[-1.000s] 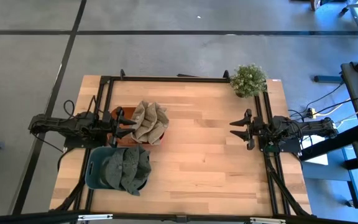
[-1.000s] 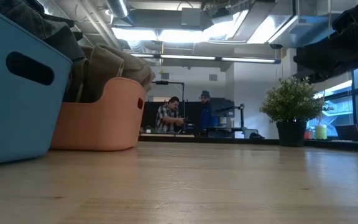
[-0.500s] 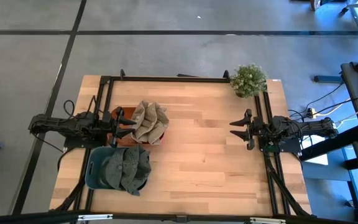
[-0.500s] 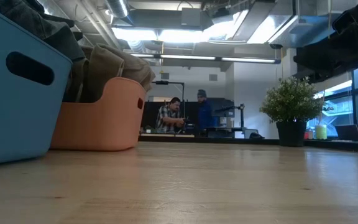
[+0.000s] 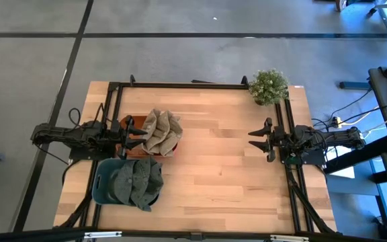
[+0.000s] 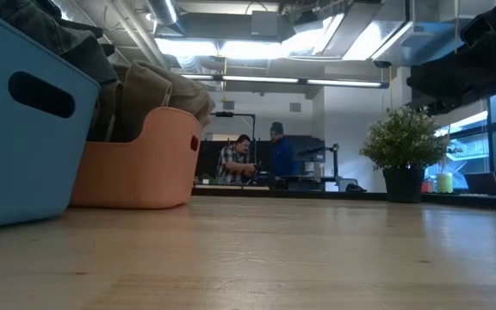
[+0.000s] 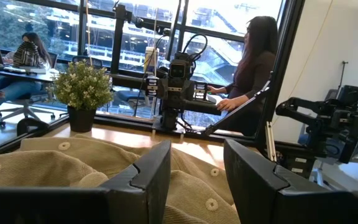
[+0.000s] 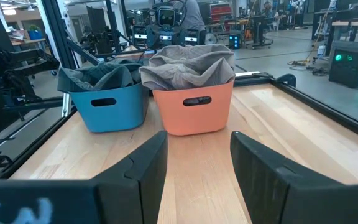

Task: Pick & Place hat
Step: Return to Home Position

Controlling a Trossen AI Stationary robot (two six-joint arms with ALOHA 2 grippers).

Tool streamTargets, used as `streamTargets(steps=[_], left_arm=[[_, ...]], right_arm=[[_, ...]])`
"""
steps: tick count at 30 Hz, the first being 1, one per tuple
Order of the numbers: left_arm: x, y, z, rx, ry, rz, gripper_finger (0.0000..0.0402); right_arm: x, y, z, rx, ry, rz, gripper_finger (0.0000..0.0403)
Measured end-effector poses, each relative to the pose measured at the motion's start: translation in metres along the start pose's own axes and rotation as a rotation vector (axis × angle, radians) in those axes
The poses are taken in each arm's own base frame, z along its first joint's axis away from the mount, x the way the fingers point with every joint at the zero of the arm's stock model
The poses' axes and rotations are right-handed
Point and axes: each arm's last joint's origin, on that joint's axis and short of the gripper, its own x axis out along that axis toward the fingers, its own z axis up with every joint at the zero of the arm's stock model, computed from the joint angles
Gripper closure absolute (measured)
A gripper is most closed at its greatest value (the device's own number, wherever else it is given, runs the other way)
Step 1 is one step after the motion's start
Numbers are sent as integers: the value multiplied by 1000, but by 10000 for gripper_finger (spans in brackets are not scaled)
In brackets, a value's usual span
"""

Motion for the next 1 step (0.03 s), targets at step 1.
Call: streamTargets(steps=[1], left_arm=[[0,0,0,0,0,0,258]], right_arm=[[0,0,0,0,0,0,226]])
